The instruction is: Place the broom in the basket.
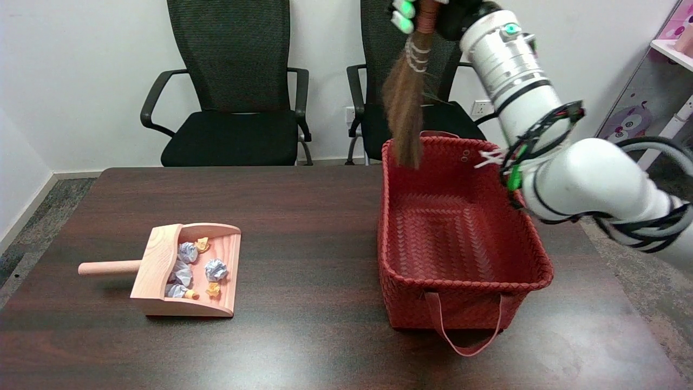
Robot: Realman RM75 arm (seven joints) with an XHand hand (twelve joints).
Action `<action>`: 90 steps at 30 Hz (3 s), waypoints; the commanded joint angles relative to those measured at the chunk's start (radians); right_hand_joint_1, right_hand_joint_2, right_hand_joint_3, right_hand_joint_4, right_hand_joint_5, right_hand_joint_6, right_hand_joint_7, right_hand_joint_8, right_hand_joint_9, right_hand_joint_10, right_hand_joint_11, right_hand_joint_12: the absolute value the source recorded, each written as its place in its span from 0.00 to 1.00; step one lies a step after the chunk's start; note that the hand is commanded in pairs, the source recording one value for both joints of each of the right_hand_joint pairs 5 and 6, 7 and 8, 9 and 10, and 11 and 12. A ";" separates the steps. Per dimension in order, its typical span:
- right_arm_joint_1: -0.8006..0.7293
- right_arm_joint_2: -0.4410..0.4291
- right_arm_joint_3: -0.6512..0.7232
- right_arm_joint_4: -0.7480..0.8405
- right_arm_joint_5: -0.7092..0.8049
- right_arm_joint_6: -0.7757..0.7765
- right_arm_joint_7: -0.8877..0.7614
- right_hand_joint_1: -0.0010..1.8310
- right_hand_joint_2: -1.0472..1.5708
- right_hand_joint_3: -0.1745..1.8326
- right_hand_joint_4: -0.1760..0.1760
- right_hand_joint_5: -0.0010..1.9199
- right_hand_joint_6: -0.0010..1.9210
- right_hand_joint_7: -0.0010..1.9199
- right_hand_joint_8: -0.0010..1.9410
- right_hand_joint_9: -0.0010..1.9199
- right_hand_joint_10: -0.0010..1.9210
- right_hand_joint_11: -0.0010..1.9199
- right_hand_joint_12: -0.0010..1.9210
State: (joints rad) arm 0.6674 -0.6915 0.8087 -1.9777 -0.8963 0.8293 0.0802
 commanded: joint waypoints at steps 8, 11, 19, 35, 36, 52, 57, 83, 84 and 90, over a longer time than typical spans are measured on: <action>-0.240 0.258 -0.056 -0.023 -0.221 0.032 0.382 0.60 1.00 0.66 0.72 1.00 1.00 1.00 0.99 1.00 1.00 1.00 1.00; -0.242 0.257 -0.110 -0.019 -0.251 0.064 0.401 0.60 1.00 0.70 0.72 1.00 1.00 1.00 0.99 1.00 1.00 1.00 1.00; -0.269 0.224 -0.236 -0.006 -0.301 0.151 0.392 0.60 1.00 0.73 0.72 1.00 1.00 1.00 0.99 1.00 1.00 1.00 1.00; -0.403 0.032 -0.257 0.188 -0.485 0.241 0.392 0.58 1.00 0.75 1.00 1.00 1.00 1.00 0.99 1.00 1.00 1.00 1.00; -0.404 0.023 -0.261 0.199 -0.497 0.241 0.392 0.58 1.00 0.75 1.00 1.00 1.00 1.00 0.99 1.00 1.00 1.00 1.00; -0.422 -0.100 -0.259 0.284 -0.607 0.241 0.392 0.59 1.00 0.74 0.72 1.00 1.00 1.00 0.99 1.00 1.00 1.00 1.00; -0.417 -0.112 -0.263 0.282 -0.632 0.240 0.392 0.59 1.00 0.74 0.72 1.00 1.00 1.00 0.99 1.00 1.00 1.00 1.00; -0.392 -0.194 -0.253 0.383 -0.655 0.129 0.391 0.57 1.00 0.70 1.00 1.00 1.00 1.00 0.99 1.00 1.00 1.00 1.00; -0.390 -0.195 -0.254 0.385 -0.655 0.129 0.391 0.57 1.00 0.70 1.00 1.00 1.00 1.00 0.99 1.00 1.00 1.00 1.00; -0.388 -0.195 -0.253 0.384 -0.662 0.135 0.391 0.57 1.00 0.61 1.00 1.00 1.00 1.00 0.99 1.00 1.00 1.00 1.00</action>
State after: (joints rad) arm 0.2670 -0.8513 0.5528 -1.6413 -1.5411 0.9885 0.4710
